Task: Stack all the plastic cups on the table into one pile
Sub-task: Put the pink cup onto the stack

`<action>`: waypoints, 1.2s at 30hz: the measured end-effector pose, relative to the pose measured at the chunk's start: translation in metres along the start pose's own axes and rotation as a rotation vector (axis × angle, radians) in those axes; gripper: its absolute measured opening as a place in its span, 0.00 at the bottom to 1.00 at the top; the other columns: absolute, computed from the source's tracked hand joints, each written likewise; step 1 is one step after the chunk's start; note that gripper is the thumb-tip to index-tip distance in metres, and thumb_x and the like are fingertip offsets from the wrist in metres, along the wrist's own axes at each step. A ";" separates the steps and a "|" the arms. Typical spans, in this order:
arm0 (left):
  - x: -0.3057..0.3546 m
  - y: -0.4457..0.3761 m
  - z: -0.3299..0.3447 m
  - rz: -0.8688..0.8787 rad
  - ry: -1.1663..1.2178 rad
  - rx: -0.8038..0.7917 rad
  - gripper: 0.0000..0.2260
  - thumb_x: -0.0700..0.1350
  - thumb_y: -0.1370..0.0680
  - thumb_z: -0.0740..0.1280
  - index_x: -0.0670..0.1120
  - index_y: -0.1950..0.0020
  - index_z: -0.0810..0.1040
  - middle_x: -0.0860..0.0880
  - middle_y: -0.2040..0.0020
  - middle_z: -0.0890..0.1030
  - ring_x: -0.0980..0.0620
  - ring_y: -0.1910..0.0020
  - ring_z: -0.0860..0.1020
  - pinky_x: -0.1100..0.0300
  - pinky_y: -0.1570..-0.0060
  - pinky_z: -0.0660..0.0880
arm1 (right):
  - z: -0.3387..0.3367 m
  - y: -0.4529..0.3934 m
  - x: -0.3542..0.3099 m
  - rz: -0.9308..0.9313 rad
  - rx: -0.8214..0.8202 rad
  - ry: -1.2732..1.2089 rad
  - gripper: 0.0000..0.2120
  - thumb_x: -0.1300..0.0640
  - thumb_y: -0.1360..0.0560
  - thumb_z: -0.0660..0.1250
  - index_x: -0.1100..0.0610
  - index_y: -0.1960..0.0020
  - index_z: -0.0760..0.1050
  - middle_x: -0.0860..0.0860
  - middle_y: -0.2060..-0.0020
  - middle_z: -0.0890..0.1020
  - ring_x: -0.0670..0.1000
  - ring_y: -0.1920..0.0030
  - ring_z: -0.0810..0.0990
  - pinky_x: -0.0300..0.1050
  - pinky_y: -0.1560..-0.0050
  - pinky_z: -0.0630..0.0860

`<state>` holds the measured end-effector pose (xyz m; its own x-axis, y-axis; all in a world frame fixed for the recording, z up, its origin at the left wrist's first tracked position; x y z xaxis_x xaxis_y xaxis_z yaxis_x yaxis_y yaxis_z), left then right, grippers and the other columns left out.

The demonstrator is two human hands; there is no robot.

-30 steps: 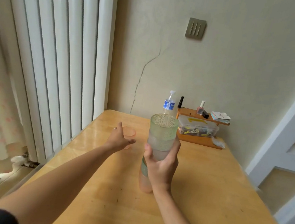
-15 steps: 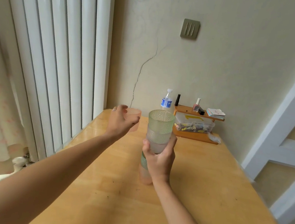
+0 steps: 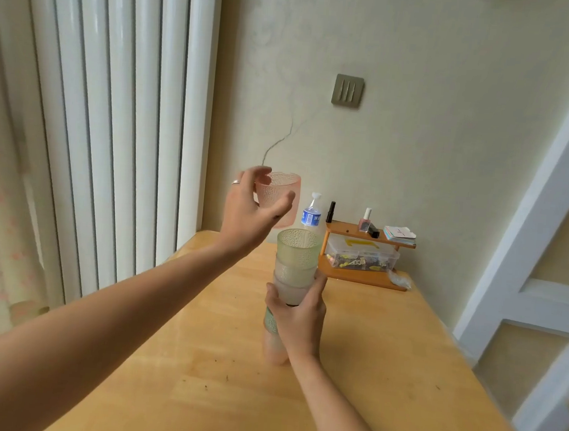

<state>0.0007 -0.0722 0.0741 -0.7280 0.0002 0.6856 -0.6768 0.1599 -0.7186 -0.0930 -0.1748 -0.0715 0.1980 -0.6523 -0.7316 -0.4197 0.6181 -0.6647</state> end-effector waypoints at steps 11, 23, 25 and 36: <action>0.005 0.026 0.015 0.020 -0.006 -0.341 0.33 0.63 0.30 0.75 0.50 0.29 0.76 0.49 0.38 0.79 0.52 0.40 0.79 0.58 0.43 0.82 | -0.006 -0.002 -0.003 0.046 -0.097 -0.022 0.36 0.44 0.33 0.79 0.54 0.34 0.66 0.48 0.44 0.82 0.49 0.47 0.81 0.37 0.52 0.77; -0.011 0.048 0.021 -0.067 0.030 -0.571 0.49 0.45 0.31 0.84 0.57 0.22 0.53 0.44 0.33 0.76 0.40 0.37 0.79 0.50 0.38 0.80 | -0.012 -0.005 -0.005 0.204 -0.235 0.026 0.34 0.48 0.33 0.80 0.50 0.35 0.64 0.45 0.48 0.80 0.53 0.44 0.81 0.42 0.52 0.76; -0.011 0.048 0.023 -0.052 0.017 -0.569 0.49 0.45 0.31 0.83 0.58 0.23 0.52 0.43 0.34 0.76 0.39 0.38 0.80 0.46 0.38 0.81 | -0.010 -0.005 -0.005 0.206 -0.212 0.031 0.33 0.48 0.33 0.79 0.52 0.35 0.65 0.47 0.47 0.82 0.53 0.44 0.82 0.44 0.51 0.77; -0.014 0.062 0.032 -0.170 0.259 -0.412 0.38 0.49 0.22 0.77 0.60 0.22 0.56 0.47 0.29 0.74 0.49 0.32 0.78 0.55 0.31 0.75 | -0.008 -0.004 -0.006 0.269 -0.198 -0.050 0.28 0.52 0.33 0.79 0.47 0.41 0.66 0.48 0.49 0.84 0.50 0.50 0.84 0.43 0.55 0.81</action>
<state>-0.0351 -0.0935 0.0161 -0.5248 0.1766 0.8327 -0.6457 0.5549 -0.5246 -0.0997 -0.1768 -0.0634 0.0977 -0.4525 -0.8864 -0.6257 0.6647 -0.4083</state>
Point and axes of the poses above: each hand's wrist, its own y-axis away from the middle knuckle, its own z-axis out of the palm, x = y × z, the point moved 1 cm from there along -y, towards the middle knuckle
